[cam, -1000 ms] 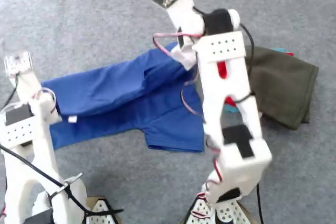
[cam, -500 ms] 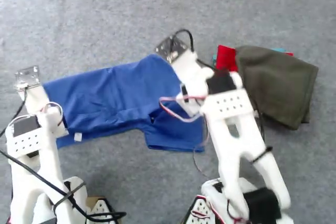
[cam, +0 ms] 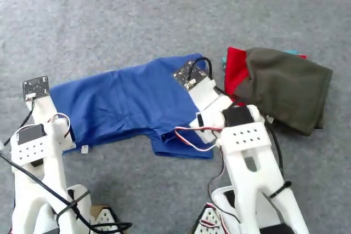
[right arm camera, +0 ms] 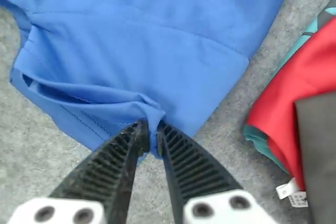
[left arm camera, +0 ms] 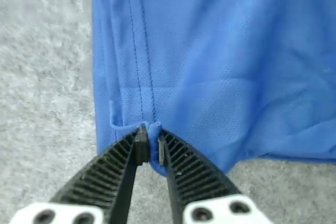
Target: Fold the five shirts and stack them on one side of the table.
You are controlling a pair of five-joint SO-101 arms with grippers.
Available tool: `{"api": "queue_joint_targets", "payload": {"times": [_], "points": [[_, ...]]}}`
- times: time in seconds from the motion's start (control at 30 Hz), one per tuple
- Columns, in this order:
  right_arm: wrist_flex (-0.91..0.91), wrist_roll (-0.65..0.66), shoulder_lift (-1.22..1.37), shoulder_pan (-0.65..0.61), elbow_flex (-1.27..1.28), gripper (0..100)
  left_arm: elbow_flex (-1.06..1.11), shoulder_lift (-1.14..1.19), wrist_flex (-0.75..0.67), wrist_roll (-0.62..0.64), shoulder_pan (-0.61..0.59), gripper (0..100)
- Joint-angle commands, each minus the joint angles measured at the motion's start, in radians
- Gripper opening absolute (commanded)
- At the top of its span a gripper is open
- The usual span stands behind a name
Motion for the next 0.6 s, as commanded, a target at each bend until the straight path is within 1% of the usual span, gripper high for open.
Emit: {"api": "queue_joint_targets", "payload": {"times": [0.0,0.13,0.4,0.57], "points": [[0.012,-0.005,-0.051,0.014,-0.001,1.5,-0.005,-0.021,0.005,0.000,-0.028,3],[0.025,-0.005,-0.077,0.012,0.005,1.5,-0.042,-0.014,-0.023,-0.006,-0.071,3],[0.025,-0.003,-0.081,0.009,0.074,1.5,-0.065,-0.011,-0.009,-0.054,-0.074,3],[0.011,-0.003,-0.081,-0.063,0.145,1.5,-0.042,-0.011,-0.015,-0.052,-0.085,3]]}}
